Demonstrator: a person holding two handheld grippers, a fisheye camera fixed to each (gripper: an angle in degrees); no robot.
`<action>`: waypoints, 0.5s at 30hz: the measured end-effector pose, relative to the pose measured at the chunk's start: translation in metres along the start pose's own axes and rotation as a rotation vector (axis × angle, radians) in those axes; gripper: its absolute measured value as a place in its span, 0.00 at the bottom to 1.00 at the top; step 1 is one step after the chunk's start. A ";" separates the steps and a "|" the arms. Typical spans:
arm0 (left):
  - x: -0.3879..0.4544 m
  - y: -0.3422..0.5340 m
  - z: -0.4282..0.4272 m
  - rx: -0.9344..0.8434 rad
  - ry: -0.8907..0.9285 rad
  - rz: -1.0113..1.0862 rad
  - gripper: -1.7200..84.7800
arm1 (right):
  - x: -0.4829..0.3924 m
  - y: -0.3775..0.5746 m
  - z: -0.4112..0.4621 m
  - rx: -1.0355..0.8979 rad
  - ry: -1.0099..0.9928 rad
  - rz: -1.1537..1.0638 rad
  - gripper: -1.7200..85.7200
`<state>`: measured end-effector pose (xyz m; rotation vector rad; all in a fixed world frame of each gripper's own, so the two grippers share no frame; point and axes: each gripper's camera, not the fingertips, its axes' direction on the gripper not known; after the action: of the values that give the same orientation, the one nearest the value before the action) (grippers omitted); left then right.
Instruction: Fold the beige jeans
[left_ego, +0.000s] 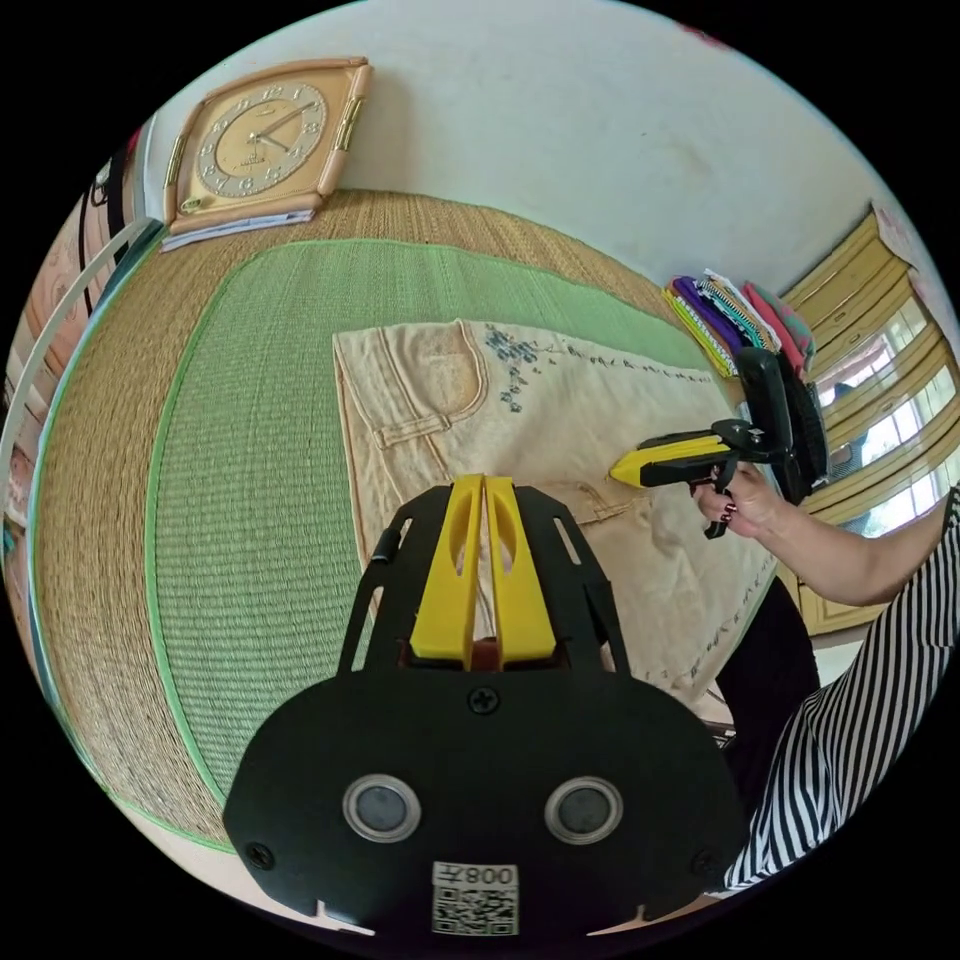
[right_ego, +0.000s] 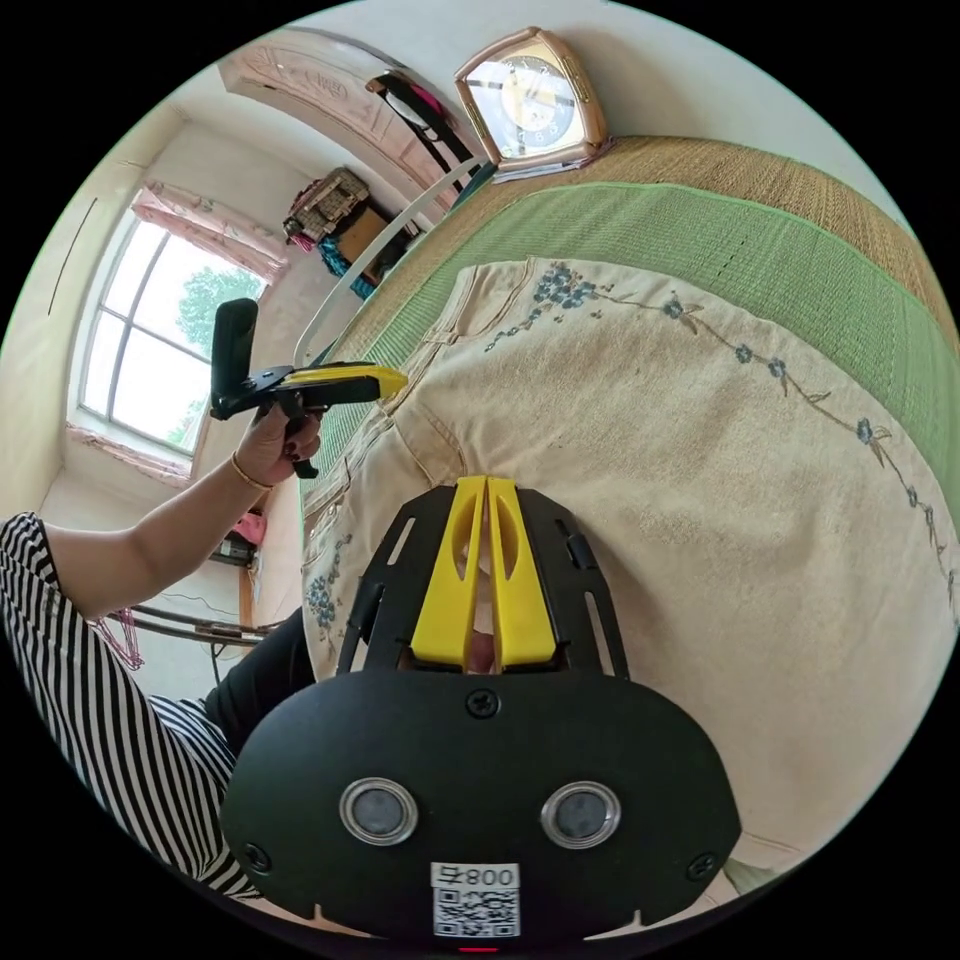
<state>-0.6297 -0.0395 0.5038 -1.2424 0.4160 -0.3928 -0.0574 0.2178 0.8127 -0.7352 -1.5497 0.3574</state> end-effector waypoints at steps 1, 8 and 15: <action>0.003 -0.013 -0.001 0.015 0.003 0.012 0.04 | -0.005 -0.005 -0.007 0.028 0.015 -0.005 0.03; 0.019 -0.105 0.016 -0.051 -0.045 0.113 0.11 | -0.020 -0.059 -0.034 0.017 0.267 -0.058 0.10; 0.043 -0.177 0.048 -0.247 -0.139 0.223 0.13 | -0.033 -0.102 -0.033 -0.115 0.486 -0.126 0.12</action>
<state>-0.5790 -0.0706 0.6826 -1.4361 0.4881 -0.0643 -0.0509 0.1141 0.8554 -0.7441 -1.1526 -0.0100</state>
